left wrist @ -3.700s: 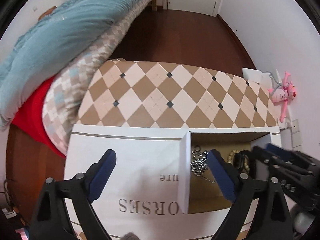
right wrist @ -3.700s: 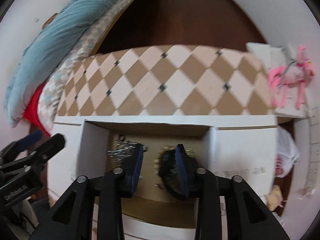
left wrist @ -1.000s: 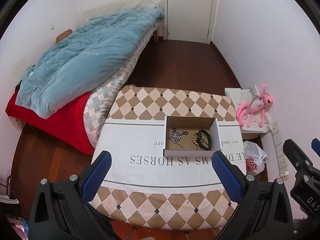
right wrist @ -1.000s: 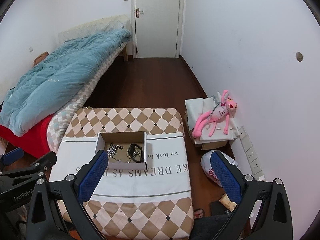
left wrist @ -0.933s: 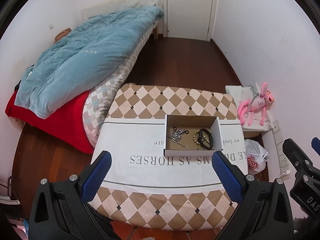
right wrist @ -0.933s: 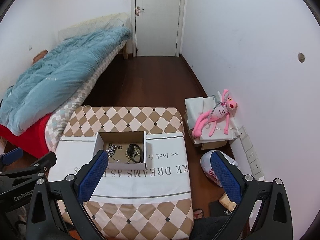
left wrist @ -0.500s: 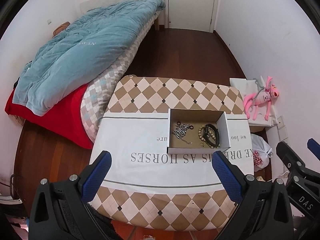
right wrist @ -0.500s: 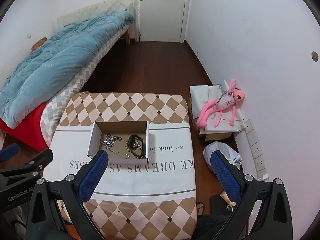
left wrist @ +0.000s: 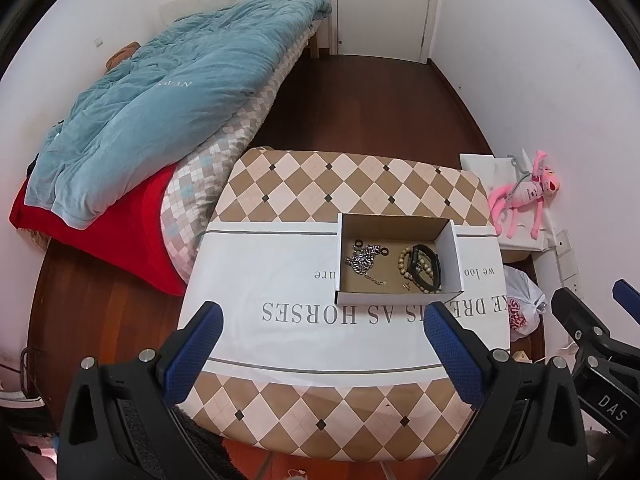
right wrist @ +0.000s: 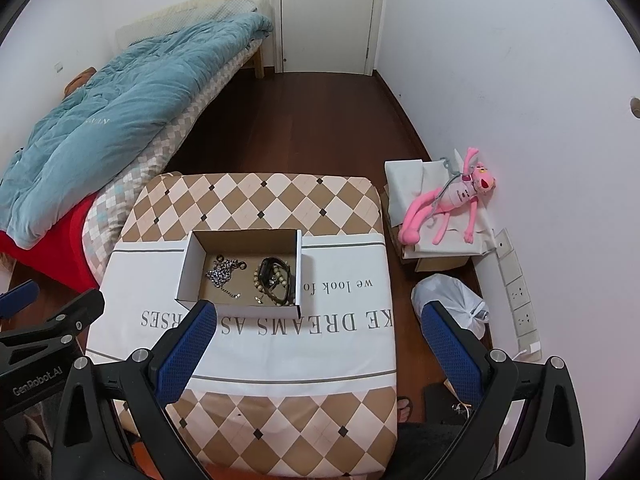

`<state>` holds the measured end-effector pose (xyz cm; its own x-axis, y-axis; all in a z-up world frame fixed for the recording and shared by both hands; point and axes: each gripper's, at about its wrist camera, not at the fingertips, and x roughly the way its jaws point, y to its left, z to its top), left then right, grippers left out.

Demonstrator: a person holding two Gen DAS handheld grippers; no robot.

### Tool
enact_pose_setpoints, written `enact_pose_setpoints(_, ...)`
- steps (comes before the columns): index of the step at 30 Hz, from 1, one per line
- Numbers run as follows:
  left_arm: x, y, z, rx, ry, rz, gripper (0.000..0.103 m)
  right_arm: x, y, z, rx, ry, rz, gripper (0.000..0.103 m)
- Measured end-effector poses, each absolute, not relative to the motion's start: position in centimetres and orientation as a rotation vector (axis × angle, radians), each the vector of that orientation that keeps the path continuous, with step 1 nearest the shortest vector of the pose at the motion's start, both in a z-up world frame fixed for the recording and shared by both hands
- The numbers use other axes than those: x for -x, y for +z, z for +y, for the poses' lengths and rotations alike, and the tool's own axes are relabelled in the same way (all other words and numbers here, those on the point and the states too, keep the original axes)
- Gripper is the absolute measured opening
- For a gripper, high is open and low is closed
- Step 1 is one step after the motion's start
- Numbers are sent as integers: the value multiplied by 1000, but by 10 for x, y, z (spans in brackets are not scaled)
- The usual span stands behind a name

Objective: Organize jewelry

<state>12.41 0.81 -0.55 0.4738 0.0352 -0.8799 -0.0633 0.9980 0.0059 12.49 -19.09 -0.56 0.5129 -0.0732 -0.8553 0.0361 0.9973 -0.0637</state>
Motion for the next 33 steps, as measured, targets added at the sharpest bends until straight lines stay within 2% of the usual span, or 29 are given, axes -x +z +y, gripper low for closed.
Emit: enact_pose_setpoints(33, -117, -1, 11, 32, 54, 1041, 102, -120, -4, -186, 39, -58, 1036, 103)
